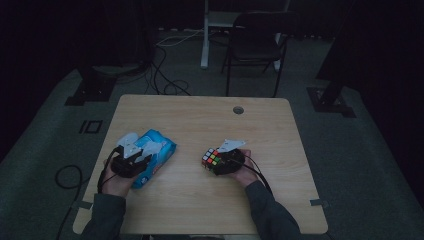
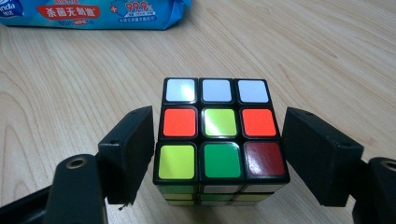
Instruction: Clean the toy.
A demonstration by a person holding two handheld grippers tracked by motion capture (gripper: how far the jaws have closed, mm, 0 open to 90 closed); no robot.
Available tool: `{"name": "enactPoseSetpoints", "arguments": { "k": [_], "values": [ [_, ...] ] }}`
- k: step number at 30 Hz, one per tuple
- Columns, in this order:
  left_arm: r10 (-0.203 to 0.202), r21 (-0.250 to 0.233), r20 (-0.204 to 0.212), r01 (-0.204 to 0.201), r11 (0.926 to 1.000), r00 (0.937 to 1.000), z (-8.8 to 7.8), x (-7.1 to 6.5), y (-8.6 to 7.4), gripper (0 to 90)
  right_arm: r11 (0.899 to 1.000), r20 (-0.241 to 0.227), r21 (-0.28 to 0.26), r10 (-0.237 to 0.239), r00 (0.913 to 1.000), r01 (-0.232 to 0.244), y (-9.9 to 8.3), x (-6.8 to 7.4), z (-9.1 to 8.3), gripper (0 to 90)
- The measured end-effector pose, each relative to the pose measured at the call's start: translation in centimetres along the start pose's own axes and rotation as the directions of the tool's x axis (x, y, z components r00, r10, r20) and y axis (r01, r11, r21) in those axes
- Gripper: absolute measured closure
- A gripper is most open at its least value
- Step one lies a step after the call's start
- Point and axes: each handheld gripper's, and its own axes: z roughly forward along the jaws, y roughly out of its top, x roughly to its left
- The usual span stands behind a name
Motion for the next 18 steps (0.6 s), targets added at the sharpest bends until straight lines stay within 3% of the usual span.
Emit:
{"name": "enactPoseSetpoints", "arguments": {
  "k": [3,5,8,14,18],
  "values": [
    [0.045,0.022,-0.002,-0.045,0.9987,0.9990,1.0,-0.5,0.1,54.9,1.000,0.000,0.000,0.001,1.0000,-0.001,0.0,0.0,0.0,26.0],
    [0.054,0.047,-0.020,-0.053,0.9975,0.9983,1.7,-0.6,0.2,56.0,1.000,0.001,0.000,0.003,1.0000,-0.003,0.0,0.0,0.0,26.0],
    [0.038,0.057,-0.041,-0.036,0.9977,0.9984,2.0,-0.4,0.1,67.0,1.000,0.001,-0.002,0.002,1.0000,-0.002,-0.2,0.0,0.0,26.0],
    [0.048,0.036,-0.049,-0.046,0.9983,0.9976,1.2,-0.3,0.4,88.6,1.000,0.006,0.001,0.010,0.9999,-0.010,-0.6,-0.3,-0.2,25.9],
    [0.038,-0.005,0.037,-0.038,0.9993,0.9986,0.6,-0.8,0.6,90.0,1.000,0.009,-0.003,0.009,0.9999,-0.009,-0.5,-0.2,-0.2,26.0]
  ]
}}
